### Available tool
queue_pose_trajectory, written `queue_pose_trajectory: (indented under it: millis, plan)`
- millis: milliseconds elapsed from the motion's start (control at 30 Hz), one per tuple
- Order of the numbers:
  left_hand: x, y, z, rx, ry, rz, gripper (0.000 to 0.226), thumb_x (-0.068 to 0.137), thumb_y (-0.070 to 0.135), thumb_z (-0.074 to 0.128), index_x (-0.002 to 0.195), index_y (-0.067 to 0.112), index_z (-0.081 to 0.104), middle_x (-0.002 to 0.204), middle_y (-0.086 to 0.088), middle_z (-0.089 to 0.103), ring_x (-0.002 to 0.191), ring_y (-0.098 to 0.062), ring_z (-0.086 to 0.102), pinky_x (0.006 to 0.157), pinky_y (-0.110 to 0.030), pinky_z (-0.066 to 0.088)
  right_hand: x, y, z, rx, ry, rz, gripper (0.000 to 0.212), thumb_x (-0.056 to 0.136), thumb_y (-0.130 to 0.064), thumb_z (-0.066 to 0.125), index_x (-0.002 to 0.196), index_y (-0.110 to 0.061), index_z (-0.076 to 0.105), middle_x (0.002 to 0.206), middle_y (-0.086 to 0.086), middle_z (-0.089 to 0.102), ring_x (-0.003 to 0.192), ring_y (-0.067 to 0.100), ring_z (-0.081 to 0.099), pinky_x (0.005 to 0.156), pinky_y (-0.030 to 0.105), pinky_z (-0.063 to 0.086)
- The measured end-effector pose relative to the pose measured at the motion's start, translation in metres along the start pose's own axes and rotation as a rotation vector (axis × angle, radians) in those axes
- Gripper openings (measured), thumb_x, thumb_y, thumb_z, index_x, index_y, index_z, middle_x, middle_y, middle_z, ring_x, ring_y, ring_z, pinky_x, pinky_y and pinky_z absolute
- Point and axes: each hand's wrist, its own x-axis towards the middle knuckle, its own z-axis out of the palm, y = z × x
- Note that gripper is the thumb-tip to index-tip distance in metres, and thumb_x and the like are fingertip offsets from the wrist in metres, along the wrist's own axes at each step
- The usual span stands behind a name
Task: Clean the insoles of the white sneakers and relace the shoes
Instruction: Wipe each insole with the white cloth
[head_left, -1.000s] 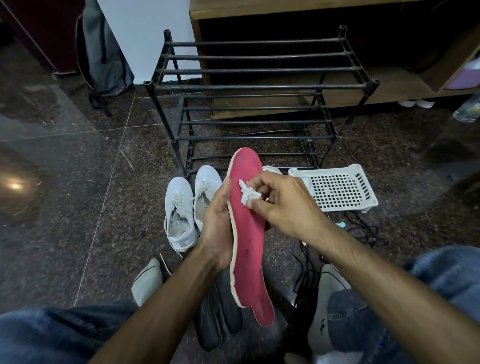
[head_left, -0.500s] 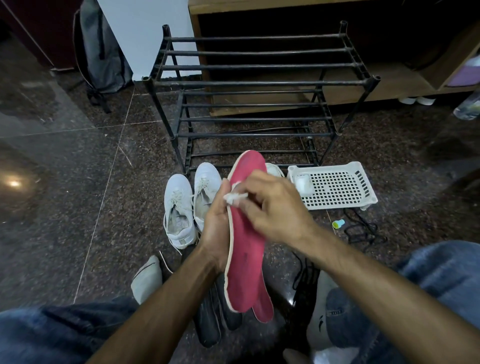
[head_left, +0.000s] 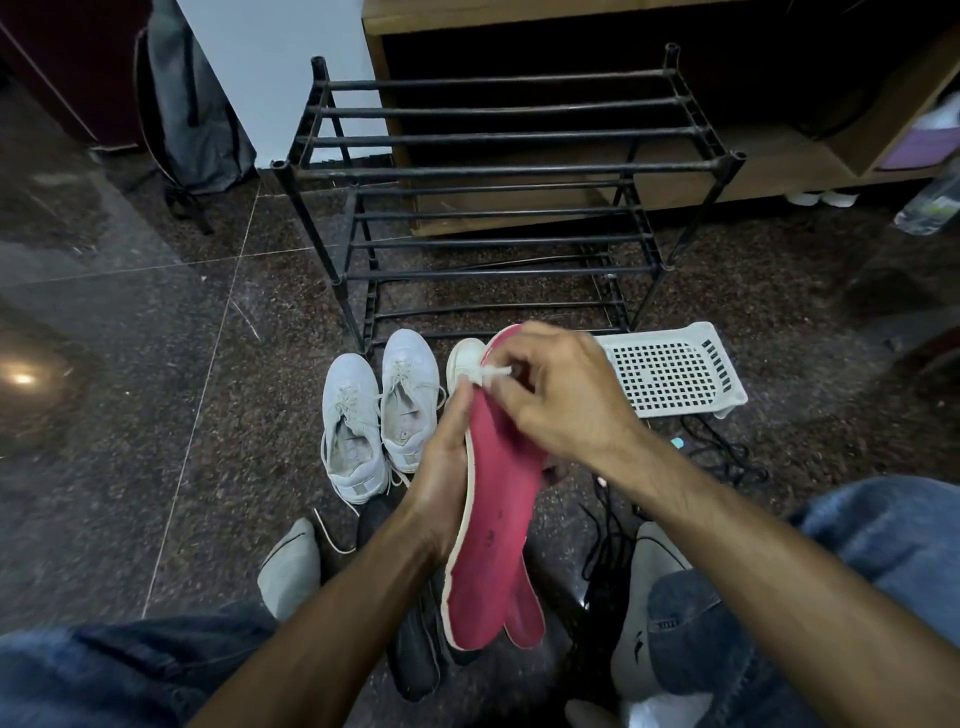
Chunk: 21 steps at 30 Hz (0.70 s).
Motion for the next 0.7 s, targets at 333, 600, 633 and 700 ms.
queue_pose_trajectory:
  millis: [333, 600, 633, 700]
  plan:
    - [0.002, 0.002, 0.001, -0.037, -0.041, 0.032, 0.060, 0.090, 0.054, 0.039, 0.103, 0.009, 0.076, 0.108, -0.015, 0.070, 0.097, -0.025, 0.069, 0.085, -0.040, 0.056, -0.009, -0.002, -0.005, 0.154, -0.193, 0.055, 0.005, 0.083, -0.022, 0.070, 0.081, -0.018, 0.073, 0.076, -0.011, 0.063, 0.058, -0.001, 0.049, 0.059, 0.024, 0.039]
    - [0.002, -0.001, -0.003, 0.068, -0.009, 0.015, 0.068, 0.095, 0.059, 0.038, 0.118, 0.001, 0.065, 0.105, -0.021, 0.066, 0.092, -0.030, 0.066, 0.095, -0.048, 0.048, 0.002, 0.019, -0.007, 0.156, 0.043, 0.130, 0.004, 0.083, -0.020, 0.072, 0.083, -0.016, 0.073, 0.083, -0.007, 0.067, 0.063, 0.000, 0.054, 0.063, 0.029, 0.044]
    - [0.002, 0.003, -0.003, 0.021, -0.021, 0.017, 0.065, 0.094, 0.057, 0.037, 0.108, 0.004, 0.071, 0.099, -0.019, 0.070, 0.086, -0.027, 0.069, 0.083, -0.042, 0.056, -0.005, 0.013, 0.000, 0.216, -0.041, 0.110, 0.003, 0.083, -0.019, 0.073, 0.083, -0.017, 0.073, 0.082, -0.007, 0.066, 0.064, 0.001, 0.055, 0.062, 0.031, 0.045]
    - [0.003, 0.011, -0.006, -0.064, -0.029, 0.007, 0.066, 0.090, 0.057, 0.040, 0.089, 0.002, 0.075, 0.086, -0.018, 0.072, 0.076, -0.025, 0.071, 0.069, -0.035, 0.060, -0.018, -0.001, 0.011, 0.257, -0.202, 0.030, 0.002, 0.083, -0.018, 0.072, 0.084, -0.016, 0.073, 0.079, -0.006, 0.064, 0.062, 0.001, 0.053, 0.059, 0.024, 0.041]
